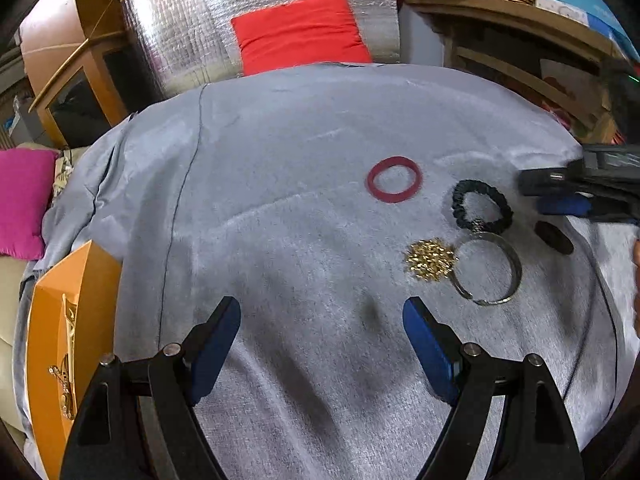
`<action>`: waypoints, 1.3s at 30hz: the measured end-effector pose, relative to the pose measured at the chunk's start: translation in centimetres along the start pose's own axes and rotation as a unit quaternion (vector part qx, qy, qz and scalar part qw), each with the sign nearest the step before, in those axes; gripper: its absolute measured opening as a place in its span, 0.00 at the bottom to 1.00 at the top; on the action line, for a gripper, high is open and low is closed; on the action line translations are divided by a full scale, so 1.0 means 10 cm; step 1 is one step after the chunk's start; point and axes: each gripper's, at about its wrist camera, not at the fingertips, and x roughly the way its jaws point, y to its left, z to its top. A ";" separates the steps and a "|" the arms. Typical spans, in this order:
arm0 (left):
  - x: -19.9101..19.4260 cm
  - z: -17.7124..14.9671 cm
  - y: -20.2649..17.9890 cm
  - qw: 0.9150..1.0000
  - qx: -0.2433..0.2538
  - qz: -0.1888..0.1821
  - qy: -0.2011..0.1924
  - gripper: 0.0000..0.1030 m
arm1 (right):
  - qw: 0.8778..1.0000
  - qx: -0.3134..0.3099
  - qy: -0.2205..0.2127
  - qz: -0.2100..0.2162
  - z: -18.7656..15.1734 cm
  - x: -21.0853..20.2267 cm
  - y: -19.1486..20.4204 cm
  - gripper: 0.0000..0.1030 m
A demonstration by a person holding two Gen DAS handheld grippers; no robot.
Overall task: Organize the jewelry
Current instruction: 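Grasp the black scrunchie with the right tool and lift it, then grasp the silver bangle with the left tool while the right tool holds the scrunchie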
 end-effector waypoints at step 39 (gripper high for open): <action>-0.22 -0.03 -0.14 0.998 0.034 0.032 -0.042 0.81 | 0.997 -0.035 -0.050 -0.048 -0.13 -0.35 0.23 0.10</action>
